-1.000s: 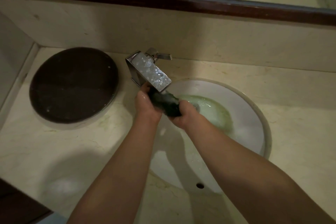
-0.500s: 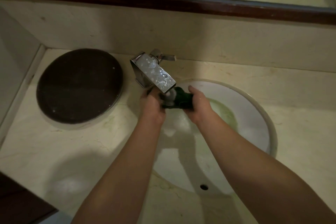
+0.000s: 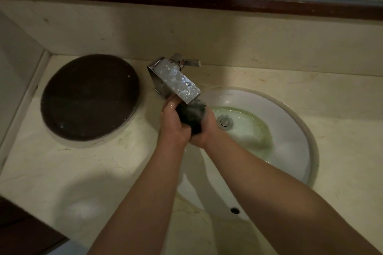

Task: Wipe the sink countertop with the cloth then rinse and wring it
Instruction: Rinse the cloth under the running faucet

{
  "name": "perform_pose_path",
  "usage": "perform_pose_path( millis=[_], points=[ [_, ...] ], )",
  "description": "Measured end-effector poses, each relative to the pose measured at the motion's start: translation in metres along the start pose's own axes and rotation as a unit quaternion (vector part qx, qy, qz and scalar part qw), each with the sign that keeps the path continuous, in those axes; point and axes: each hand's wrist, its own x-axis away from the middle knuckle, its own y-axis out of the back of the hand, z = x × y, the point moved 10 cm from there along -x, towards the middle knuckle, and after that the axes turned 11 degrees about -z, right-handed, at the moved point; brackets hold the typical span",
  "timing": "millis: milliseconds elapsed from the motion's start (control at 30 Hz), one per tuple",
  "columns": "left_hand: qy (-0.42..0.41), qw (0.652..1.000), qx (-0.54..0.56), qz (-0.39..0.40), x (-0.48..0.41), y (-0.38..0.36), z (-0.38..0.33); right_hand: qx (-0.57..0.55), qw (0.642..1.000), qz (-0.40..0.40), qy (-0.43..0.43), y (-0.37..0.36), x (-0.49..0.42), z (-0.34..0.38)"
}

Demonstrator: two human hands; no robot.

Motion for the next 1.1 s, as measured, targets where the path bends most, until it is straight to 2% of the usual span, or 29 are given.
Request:
perform_pose_path(
  millis=[33,133,200,300,467,600,667,733,800,833,867,900,1000,1100],
  points=[
    [-0.016,1.000,-0.002,0.001,0.002,-0.002,-0.005,-0.019,0.999,0.022,0.016,-0.007,0.004,0.005],
    [-0.099,0.993,-0.028,-0.054,0.000,0.004,-0.024,-0.042,0.998,0.015,0.053,-0.008,0.002,0.018],
    [-0.109,0.992,-0.023,-0.064,-0.005,0.005,-0.029,-0.076,0.996,0.006,0.055,-0.004,0.001,0.023],
    [-0.094,0.995,-0.010,-0.026,-0.012,0.000,-0.025,-0.090,0.993,-0.027,0.073,0.000,-0.001,0.031],
    [-0.021,1.000,-0.008,-0.009,-0.014,-0.014,-0.004,-0.002,0.985,-0.064,0.159,-0.006,0.000,0.047],
    [0.018,1.000,-0.020,-0.013,-0.015,-0.021,0.004,0.068,0.968,-0.158,0.182,0.013,0.006,0.062],
    [0.029,0.998,-0.049,-0.018,-0.014,-0.023,0.008,0.259,0.902,-0.226,0.260,0.017,0.016,0.083],
    [-0.009,0.995,-0.093,-0.027,-0.015,-0.025,0.004,0.287,0.890,-0.226,0.271,0.014,0.012,0.086],
    [-0.076,0.986,-0.143,-0.026,-0.016,-0.028,0.001,0.240,0.914,-0.211,0.252,0.022,0.010,0.084],
    [-0.100,0.979,-0.174,-0.023,-0.014,-0.030,0.001,0.160,0.948,-0.180,0.207,0.025,0.007,0.075],
    [-0.121,0.970,-0.208,-0.030,-0.010,-0.029,0.001,0.083,0.964,-0.185,0.171,0.033,0.003,0.068],
    [-0.136,0.964,-0.228,-0.030,-0.007,-0.029,0.003,0.044,0.968,-0.188,0.162,0.037,0.001,0.065],
    [-0.140,0.954,-0.265,-0.007,0.000,-0.027,0.010,0.017,0.951,-0.227,0.210,0.051,0.006,0.076],
    [-0.160,0.932,-0.325,-0.005,-0.003,-0.023,0.011,-0.043,0.958,-0.181,0.219,0.049,0.005,0.084]
  ],
)
